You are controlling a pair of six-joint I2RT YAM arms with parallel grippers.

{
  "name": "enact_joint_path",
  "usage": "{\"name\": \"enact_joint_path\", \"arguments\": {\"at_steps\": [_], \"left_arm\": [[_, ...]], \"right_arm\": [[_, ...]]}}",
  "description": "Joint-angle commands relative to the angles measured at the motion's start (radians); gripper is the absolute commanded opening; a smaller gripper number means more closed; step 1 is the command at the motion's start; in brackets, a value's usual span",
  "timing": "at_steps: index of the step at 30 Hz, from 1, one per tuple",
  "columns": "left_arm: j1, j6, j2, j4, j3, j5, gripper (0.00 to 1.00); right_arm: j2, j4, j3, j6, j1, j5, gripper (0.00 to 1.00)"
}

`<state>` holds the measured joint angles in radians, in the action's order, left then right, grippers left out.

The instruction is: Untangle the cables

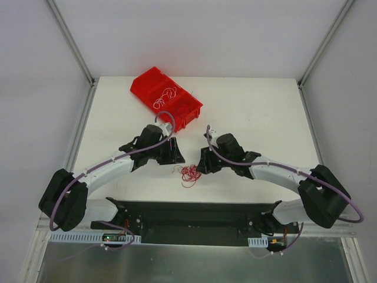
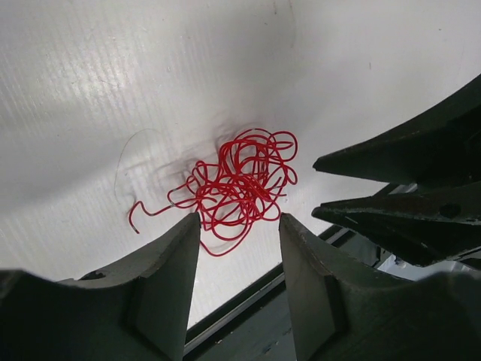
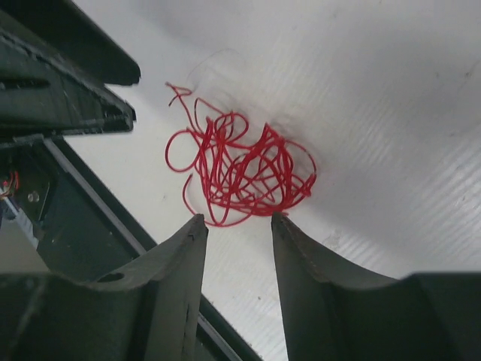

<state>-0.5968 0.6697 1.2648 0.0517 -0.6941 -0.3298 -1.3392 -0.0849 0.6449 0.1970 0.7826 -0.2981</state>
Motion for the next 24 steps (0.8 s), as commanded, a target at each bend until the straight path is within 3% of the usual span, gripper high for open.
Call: {"name": "enact_joint_path", "arguments": {"at_steps": [1,4,11,15,18,21,24], "left_arm": [[-0.014,-0.031,0.034,0.007,0.008,0.025,0.48],[-0.014,-0.090,0.068,0.025,-0.011,0.040,0.65],[-0.015,-0.128,0.198,0.040,-0.062,0.008,0.64],[-0.021,-0.124,0.222,0.031,-0.056,-0.005,0.53],[-0.024,-0.124,0.214,0.016,-0.048,-0.027,0.49],[-0.024,-0.127,0.216,0.005,-0.056,-0.083,0.34],[-0.024,-0.148,0.197,0.016,-0.076,-0.088,0.04]], "right_arm": [[-0.063,-0.015,0.111,-0.085,0.012,0.073,0.42],[-0.103,-0.009,0.139,-0.106,0.023,0.068,0.42],[-0.187,-0.010,0.176,-0.105,0.047,0.076,0.36],[-0.202,-0.027,0.156,-0.091,0.052,0.074,0.32],[-0.199,-0.039,0.145,-0.082,0.053,0.066,0.23],[-0.157,-0.023,0.145,-0.088,0.053,0.083,0.13],[-0.069,0.013,0.137,-0.093,0.052,0.131,0.03]]}}
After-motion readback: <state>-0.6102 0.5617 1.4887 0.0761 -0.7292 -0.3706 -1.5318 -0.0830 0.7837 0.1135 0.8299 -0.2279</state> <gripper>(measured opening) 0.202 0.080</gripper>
